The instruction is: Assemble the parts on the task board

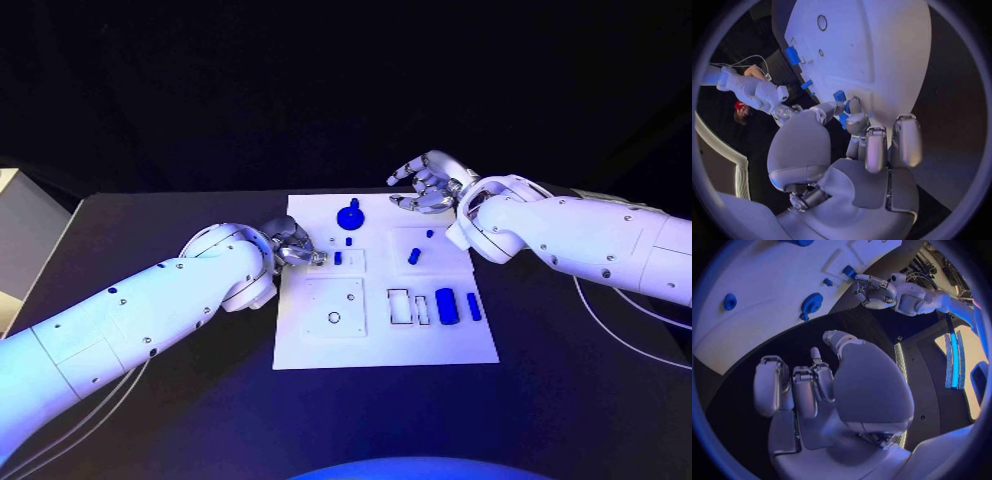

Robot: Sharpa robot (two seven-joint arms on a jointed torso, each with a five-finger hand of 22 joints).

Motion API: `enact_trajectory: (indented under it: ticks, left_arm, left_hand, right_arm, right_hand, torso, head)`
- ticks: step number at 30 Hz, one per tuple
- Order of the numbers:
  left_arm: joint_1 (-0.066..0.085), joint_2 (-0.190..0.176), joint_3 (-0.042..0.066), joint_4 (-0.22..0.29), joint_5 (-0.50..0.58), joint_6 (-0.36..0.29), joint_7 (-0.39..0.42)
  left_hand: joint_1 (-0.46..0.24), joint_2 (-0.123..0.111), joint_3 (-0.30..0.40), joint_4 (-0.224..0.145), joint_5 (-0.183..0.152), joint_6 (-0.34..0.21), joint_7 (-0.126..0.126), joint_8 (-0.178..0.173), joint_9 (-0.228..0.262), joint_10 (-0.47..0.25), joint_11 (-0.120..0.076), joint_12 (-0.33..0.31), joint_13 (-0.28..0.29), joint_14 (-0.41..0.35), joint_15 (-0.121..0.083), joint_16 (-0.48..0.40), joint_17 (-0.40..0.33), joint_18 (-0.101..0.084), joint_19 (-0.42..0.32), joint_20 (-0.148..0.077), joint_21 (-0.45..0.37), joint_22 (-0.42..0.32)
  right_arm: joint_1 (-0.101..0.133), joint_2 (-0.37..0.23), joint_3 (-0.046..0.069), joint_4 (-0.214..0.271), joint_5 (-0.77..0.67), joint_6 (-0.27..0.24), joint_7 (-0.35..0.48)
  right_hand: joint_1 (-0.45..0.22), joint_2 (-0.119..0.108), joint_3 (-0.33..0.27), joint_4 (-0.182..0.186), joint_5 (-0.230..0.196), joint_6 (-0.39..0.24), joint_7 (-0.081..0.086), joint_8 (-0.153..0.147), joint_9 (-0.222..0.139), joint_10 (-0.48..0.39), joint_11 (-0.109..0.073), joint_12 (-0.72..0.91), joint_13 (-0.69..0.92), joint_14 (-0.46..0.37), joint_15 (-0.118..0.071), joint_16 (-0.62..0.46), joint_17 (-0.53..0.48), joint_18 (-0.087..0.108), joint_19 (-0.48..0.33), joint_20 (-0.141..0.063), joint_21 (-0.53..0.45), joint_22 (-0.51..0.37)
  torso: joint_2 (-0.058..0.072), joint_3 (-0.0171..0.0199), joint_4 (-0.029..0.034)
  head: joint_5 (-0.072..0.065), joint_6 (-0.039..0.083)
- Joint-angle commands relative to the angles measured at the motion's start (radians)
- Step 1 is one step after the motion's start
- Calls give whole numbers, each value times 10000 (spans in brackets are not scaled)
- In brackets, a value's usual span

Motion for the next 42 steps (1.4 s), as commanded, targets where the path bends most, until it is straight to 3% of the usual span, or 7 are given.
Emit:
enact_trajectory:
  ticks: [1,15,19,26,42]
  left_arm:
    - [-70,21,-56,-39,73,190,-93]
    - [-70,4,-56,-95,63,223,-169]
    - [-70,-5,-56,-96,59,233,-179]
    - [-70,-26,-56,-93,50,232,-194]
    - [-71,-34,-55,-66,82,177,-135]
  left_hand:
    - [-94,-31,-181,86,-64,-16,58,-52,-25,-3,-55,-61,18,1040,-60,65,2633,-101,-27,-49,-59,-12]
    - [-49,17,-858,537,-374,36,63,-113,-111,-20,-50,-65,43,1040,-57,65,2633,-100,-26,-49,-76,-16]
    - [138,79,-1182,808,-941,61,62,-146,-163,-23,-49,-67,59,1040,-55,65,2633,-100,-21,-47,-82,-11]
    - [247,111,-1416,1068,-1294,86,69,-163,-199,-12,-42,-52,94,1040,-49,65,2633,-106,-4,-42,-69,16]
    - [299,138,-1440,1106,-1335,90,64,-165,-205,-13,-45,-55,91,1040,-50,65,2633,-104,-7,-42,-75,10]
  right_arm:
    - [-5,3,3,6,-10,93,108]
    - [-6,-6,3,10,-2,89,114]
    - [-6,-7,3,12,-2,89,116]
    - [-6,-16,3,16,1,87,118]
    - [-6,-32,3,16,2,80,119]
  right_hand:
    - [-74,-6,46,-10,51,75,-18,-68,-11,76,-11,44,1243,1062,22,41,2634,-97,402,70,55,357]
    - [-134,-5,103,-35,67,83,-17,-76,-13,78,-10,48,1242,1062,22,41,2634,-97,403,70,55,361]
    - [-134,-5,103,-35,67,83,-17,-76,-13,78,-10,48,1242,1062,22,41,2634,-97,403,70,55,361]
    - [-134,-5,103,-35,67,83,-17,-76,-13,78,-10,48,1242,1062,22,41,2634,-97,403,70,55,361]
    - [-134,-5,103,-35,67,83,-17,-76,-13,78,-10,48,1242,1062,22,41,2634,-97,403,70,55,361]
  torso:
    - [2,-1,-2]
    - [3,1,-5]
    - [3,1,-5]
    - [1,1,-4]
    - [0,-6,-2]
  head:
    - [-3,-6]
    - [11,-13]
    - [11,-13]
    - [9,-23]
    - [7,-27]
